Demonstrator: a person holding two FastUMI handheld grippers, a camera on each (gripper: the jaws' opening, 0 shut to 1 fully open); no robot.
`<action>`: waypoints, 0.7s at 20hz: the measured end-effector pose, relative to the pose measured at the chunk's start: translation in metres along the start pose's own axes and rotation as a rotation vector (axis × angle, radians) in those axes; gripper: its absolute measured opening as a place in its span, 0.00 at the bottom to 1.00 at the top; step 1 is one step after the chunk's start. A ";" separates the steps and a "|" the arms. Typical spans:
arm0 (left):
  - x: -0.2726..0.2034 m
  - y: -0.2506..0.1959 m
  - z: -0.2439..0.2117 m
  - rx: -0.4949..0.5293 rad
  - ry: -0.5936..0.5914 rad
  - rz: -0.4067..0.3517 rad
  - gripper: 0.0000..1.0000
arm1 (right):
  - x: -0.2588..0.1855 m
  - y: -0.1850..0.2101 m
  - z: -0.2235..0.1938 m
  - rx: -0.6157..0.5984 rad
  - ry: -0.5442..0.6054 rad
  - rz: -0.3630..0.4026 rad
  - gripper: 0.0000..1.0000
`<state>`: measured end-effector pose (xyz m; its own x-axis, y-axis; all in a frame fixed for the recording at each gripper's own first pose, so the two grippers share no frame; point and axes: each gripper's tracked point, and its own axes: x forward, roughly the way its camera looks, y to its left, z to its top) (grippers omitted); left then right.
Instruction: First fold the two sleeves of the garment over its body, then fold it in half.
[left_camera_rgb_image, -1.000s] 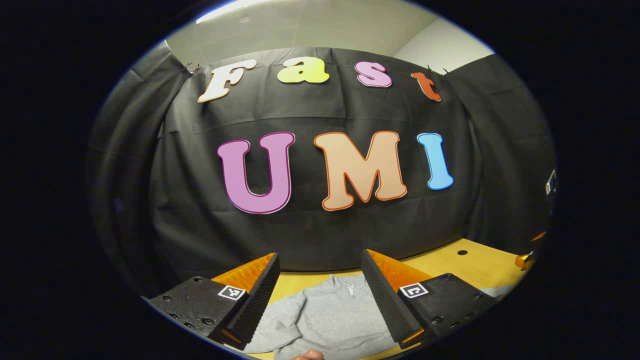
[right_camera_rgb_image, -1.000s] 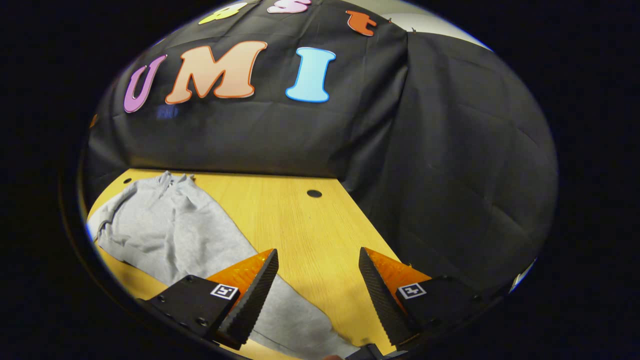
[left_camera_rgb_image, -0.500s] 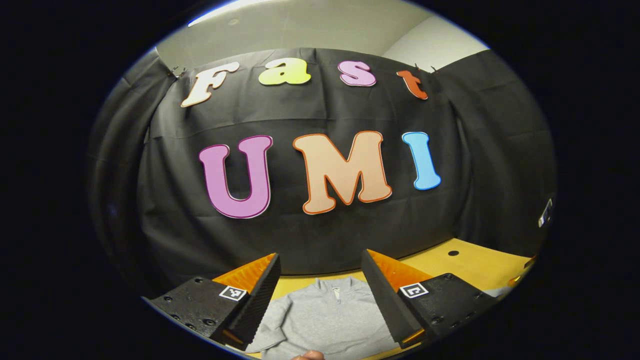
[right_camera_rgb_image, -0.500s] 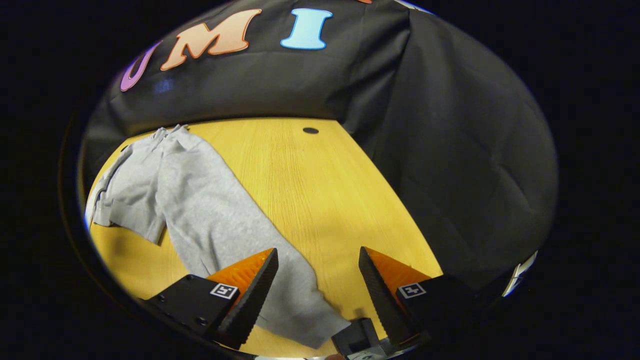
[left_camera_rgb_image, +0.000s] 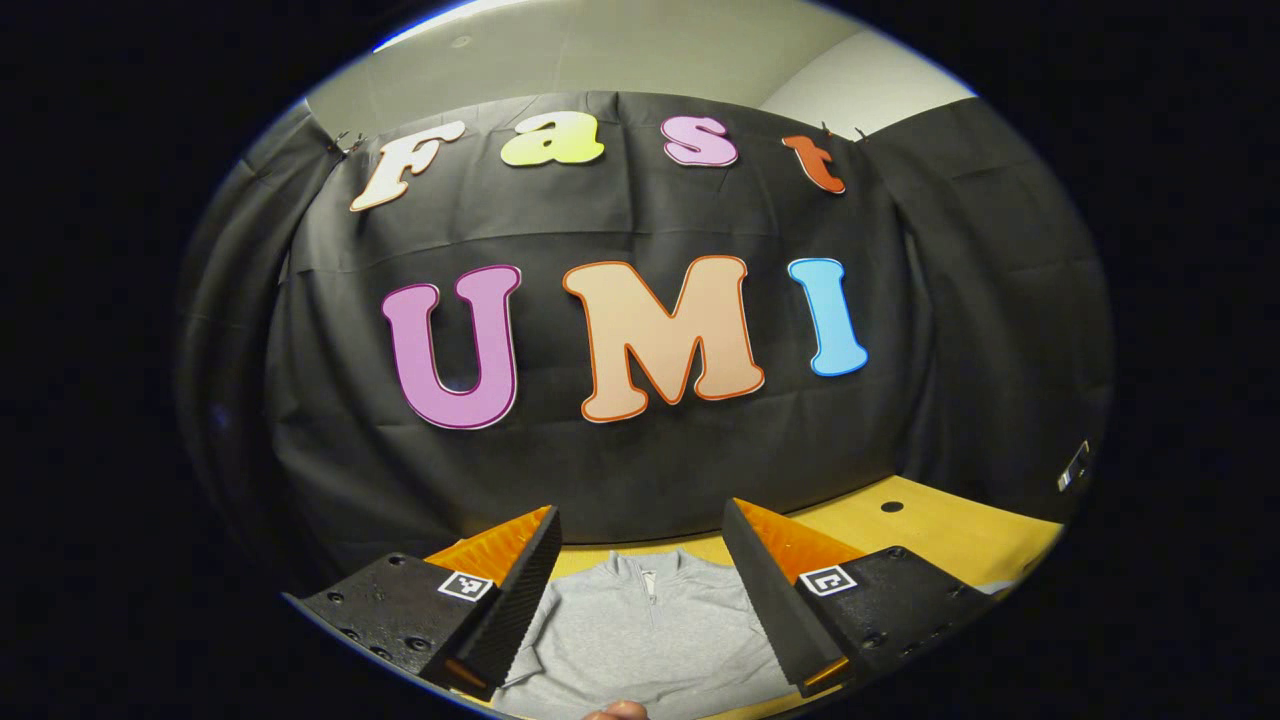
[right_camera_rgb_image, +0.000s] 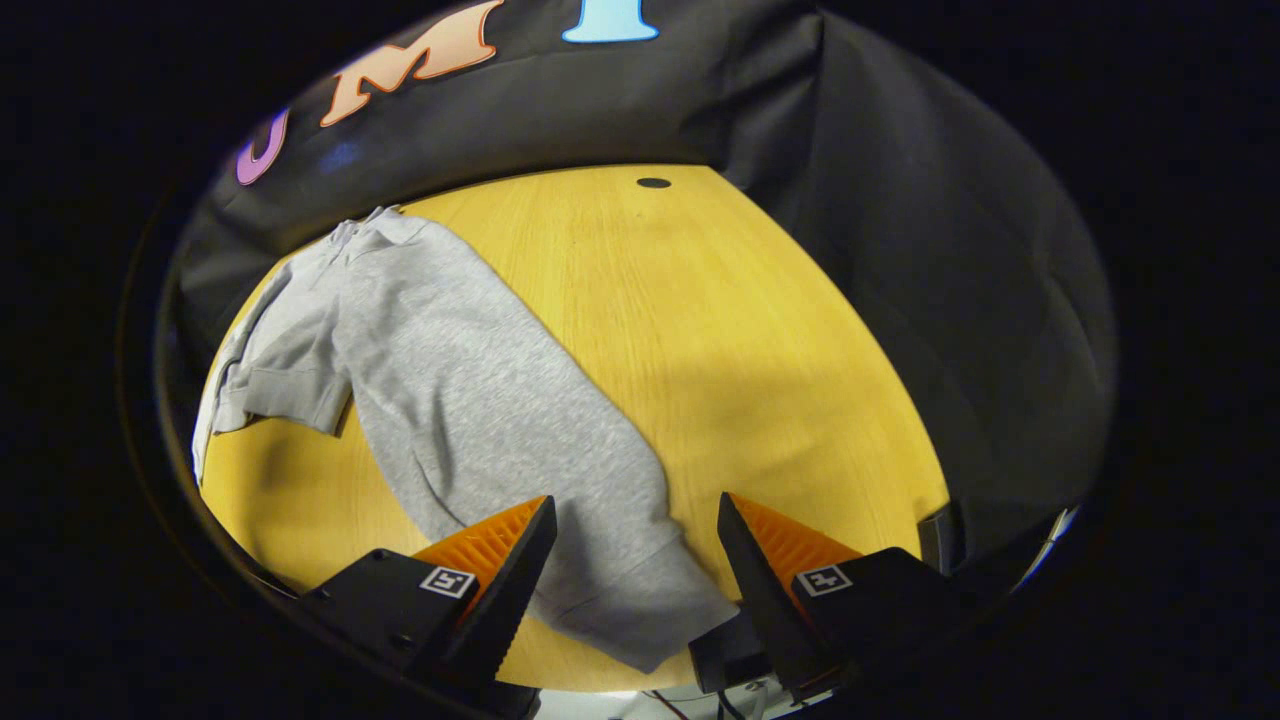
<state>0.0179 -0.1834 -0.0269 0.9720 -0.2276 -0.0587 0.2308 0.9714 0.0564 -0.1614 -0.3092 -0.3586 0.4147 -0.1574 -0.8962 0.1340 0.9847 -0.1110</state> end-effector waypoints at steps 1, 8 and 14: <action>0.000 -0.002 -0.001 0.000 0.001 0.005 0.95 | 0.002 0.001 -0.004 -0.011 0.019 0.014 1.00; -0.002 -0.019 -0.003 0.001 0.014 0.067 0.99 | 0.007 0.020 -0.015 -0.066 0.102 0.125 0.32; -0.008 -0.017 -0.004 -0.003 0.018 0.128 0.99 | 0.005 0.022 -0.012 -0.011 0.131 0.182 0.06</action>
<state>0.0059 -0.1974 -0.0313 0.9925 -0.1008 -0.0691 0.1051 0.9925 0.0616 -0.1669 -0.2869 -0.3708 0.3106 0.0335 -0.9500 0.0573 0.9969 0.0539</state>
